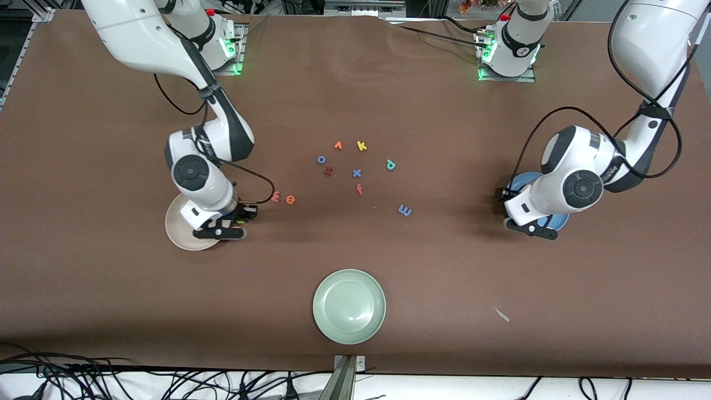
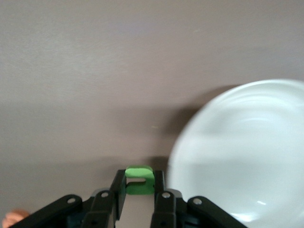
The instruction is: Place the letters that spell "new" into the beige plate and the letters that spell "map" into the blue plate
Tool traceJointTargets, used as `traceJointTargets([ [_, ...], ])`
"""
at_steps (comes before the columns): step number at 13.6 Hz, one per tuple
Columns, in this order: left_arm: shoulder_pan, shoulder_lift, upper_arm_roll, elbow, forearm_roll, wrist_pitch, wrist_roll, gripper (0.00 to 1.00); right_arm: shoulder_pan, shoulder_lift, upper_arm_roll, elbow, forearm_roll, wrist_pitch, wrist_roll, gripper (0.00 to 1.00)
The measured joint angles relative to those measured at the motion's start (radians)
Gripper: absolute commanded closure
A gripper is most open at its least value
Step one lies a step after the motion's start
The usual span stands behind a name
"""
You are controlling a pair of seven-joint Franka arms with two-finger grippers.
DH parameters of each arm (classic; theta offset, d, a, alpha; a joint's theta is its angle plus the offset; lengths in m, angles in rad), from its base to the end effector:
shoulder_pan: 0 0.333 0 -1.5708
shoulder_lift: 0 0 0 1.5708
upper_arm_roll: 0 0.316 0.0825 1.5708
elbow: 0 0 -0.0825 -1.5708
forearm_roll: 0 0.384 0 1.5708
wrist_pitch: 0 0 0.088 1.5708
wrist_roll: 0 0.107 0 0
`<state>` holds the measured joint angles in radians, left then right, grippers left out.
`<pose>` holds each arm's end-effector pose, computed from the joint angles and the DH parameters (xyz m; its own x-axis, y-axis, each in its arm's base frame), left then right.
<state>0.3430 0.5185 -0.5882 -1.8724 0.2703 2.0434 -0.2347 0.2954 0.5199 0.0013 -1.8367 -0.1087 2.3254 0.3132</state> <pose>0.5945 -0.1159 0.2571 0.9591 -0.1367 -0.2480 -0.1362 -0.9905 0.0191 0.6155 0.1861 0.2433 0.9982 0.0587 -0.0089 0.0592 -0.9948 0.0828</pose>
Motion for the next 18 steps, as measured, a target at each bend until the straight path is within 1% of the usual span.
traceJointTargets([
  [2, -0.082, 0.006, -0.008, 0.023, -0.02, 0.003, -0.185, 0.0, -0.006, -0.046, -0.045, 0.002, 0.002, -0.06, -0.103, 0.81],
  [3, -0.129, 0.017, -0.009, 0.041, -0.021, 0.005, -0.288, 0.0, -0.009, -0.058, -0.065, 0.001, 0.003, -0.078, -0.14, 0.77],
  [4, -0.171, 0.033, -0.009, 0.064, -0.021, 0.007, -0.386, 0.0, -0.013, -0.062, -0.078, -0.005, 0.003, -0.083, -0.162, 0.6],
  [6, -0.245, 0.078, -0.009, 0.105, -0.021, 0.047, -0.555, 0.0, -0.015, -0.059, -0.084, -0.036, 0.003, -0.061, -0.171, 0.32],
  [7, -0.275, 0.102, -0.008, 0.117, -0.02, 0.09, -0.638, 0.0, -0.015, -0.057, -0.084, -0.059, 0.003, -0.035, -0.171, 0.21],
  [8, -0.3, 0.125, -0.007, 0.122, -0.02, 0.136, -0.726, 0.0, -0.015, -0.056, -0.084, -0.077, 0.003, -0.014, -0.171, 0.18],
  [11, -0.365, 0.176, 0.007, 0.126, -0.019, 0.252, -0.965, 0.0, -0.015, -0.058, -0.083, -0.088, 0.008, -0.005, -0.162, 0.18],
  [13, -0.436, 0.189, 0.059, 0.128, -0.015, 0.292, -1.081, 0.0, -0.014, -0.062, -0.067, -0.087, 0.022, -0.002, -0.111, 0.18],
  [15, -0.508, 0.2, 0.12, 0.13, -0.015, 0.326, -1.155, 0.01, -0.007, -0.063, -0.018, -0.086, 0.028, -0.001, -0.004, 0.18],
  [16, -0.542, 0.206, 0.152, 0.131, -0.015, 0.336, -1.182, 0.07, 0.006, -0.063, 0.005, -0.087, 0.028, -0.001, 0.057, 0.18],
  [17, -0.572, 0.211, 0.179, 0.133, -0.015, 0.342, -1.202, 0.1, 0.027, -0.062, 0.018, -0.087, 0.028, -0.001, 0.111, 0.18],
  [18, -0.595, 0.215, 0.2, 0.135, -0.015, 0.345, -1.215, 0.18, 0.05, -0.061, 0.023, -0.087, 0.028, -0.001, 0.163, 0.18],
])
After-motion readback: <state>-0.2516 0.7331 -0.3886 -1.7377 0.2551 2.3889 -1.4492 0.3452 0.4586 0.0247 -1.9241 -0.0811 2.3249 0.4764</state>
